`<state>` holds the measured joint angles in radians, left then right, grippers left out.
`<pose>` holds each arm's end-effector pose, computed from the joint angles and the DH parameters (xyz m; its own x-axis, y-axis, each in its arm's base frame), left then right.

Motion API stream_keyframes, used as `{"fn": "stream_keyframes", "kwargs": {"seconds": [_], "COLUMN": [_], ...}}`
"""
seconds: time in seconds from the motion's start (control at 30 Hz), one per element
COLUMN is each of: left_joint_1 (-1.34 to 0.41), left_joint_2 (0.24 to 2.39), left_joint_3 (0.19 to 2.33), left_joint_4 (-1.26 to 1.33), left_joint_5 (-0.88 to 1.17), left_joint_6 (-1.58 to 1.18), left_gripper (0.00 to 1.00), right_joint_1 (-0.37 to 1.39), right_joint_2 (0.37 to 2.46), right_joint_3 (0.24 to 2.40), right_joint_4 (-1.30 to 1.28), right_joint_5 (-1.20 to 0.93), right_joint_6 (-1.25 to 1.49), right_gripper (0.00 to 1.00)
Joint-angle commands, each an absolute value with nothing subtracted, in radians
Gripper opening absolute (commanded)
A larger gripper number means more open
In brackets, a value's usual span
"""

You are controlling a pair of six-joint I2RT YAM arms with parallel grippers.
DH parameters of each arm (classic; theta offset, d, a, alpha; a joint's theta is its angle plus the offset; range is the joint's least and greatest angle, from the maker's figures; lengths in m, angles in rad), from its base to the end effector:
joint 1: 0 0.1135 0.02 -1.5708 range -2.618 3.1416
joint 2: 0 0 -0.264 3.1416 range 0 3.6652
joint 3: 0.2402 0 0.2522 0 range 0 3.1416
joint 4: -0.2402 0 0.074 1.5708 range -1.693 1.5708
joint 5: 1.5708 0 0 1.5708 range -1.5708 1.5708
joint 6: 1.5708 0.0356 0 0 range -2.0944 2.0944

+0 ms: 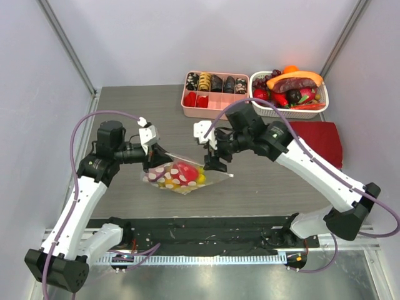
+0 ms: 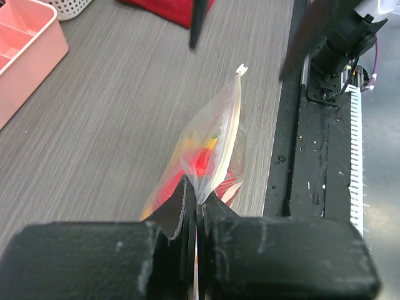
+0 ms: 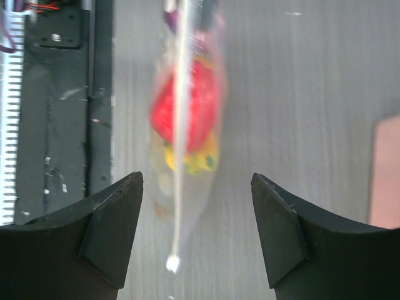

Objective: Place the food in the zip-top bag and seal the zipper
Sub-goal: Zip the zipper food storage bag at the center of the board, then place the zipper food storage bag at the center of the board.

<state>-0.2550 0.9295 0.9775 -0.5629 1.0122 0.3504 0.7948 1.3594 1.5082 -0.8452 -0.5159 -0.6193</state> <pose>0.1711 -0.0758 0.3510 -0.1565 0.2288 -0.9608 0.9599 0.2642 -0.0935 0.1825 0.2111 0.3999 0.1484 -0.5697 -0.8084 -0.9822 0.0104 -0.1876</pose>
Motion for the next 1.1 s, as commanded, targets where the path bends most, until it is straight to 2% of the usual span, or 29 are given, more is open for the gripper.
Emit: {"fn": "stream_keyframes", "kwargs": {"seconds": [0.0,0.2,0.27,0.3,0.33,0.37,0.4,0.47,0.53,0.67,0.77,0.8,0.93,1.07], "left_joint_1": [-0.259,-0.259,-0.259,-0.259,-0.259,-0.259,-0.261,-0.261,-0.258,-0.244,-0.235,-0.235,-0.236,-0.248], "left_joint_2": [0.943,0.979,0.986,0.994,0.996,1.000,1.009,1.019,1.011,0.988,0.962,0.953,0.951,0.942], "left_joint_3": [1.045,1.063,1.066,1.068,1.068,1.069,1.072,1.068,1.051,1.071,1.098,1.098,1.135,1.134], "left_joint_4": [-0.574,-0.581,-0.581,-0.584,-0.584,-0.584,-0.559,-0.503,-0.393,-0.365,-0.382,-0.383,-0.469,-0.557], "left_joint_5": [1.054,1.089,1.092,1.097,1.098,1.098,1.083,1.034,0.880,0.607,0.529,0.513,0.416,0.486], "left_joint_6": [0.390,0.399,0.399,0.399,0.399,0.388,0.368,0.231,0.094,-0.102,-0.176,-0.213,-0.281,-0.264], "left_gripper": [0.00,0.00,0.00,0.00,0.00,0.00,0.00,0.00,0.17,0.46,0.49,0.55,0.61,0.63], "right_joint_1": [0.856,0.899,0.897,0.899,0.899,0.899,0.899,0.899,0.899,0.890,0.887,0.885,0.884,0.885], "right_joint_2": [1.393,1.456,1.473,1.486,1.491,1.493,1.491,1.486,1.465,1.425,1.417,1.416,1.451,1.488], "right_joint_3": [1.522,1.520,1.529,1.537,1.540,1.542,1.539,1.542,1.533,1.496,1.494,1.491,1.526,1.546], "right_joint_4": [-0.752,-0.664,-0.652,-0.647,-0.649,-0.646,-0.641,-0.634,-0.598,-0.486,-0.430,-0.405,-0.448,-0.431], "right_joint_5": [-0.528,-0.463,-0.434,-0.427,-0.422,-0.417,-0.414,-0.402,-0.358,-0.217,-0.120,-0.098,0.116,0.225], "right_joint_6": [-0.522,-0.470,-0.433,-0.422,-0.407,-0.399,-0.385,-0.304,-0.217,0.138,0.309,0.422,0.721,0.917], "right_gripper": [0.73,0.65,0.52,0.41,0.33,0.23,0.02,0.01,0.01,0.01,0.01,0.01,0.01,0.01]}}
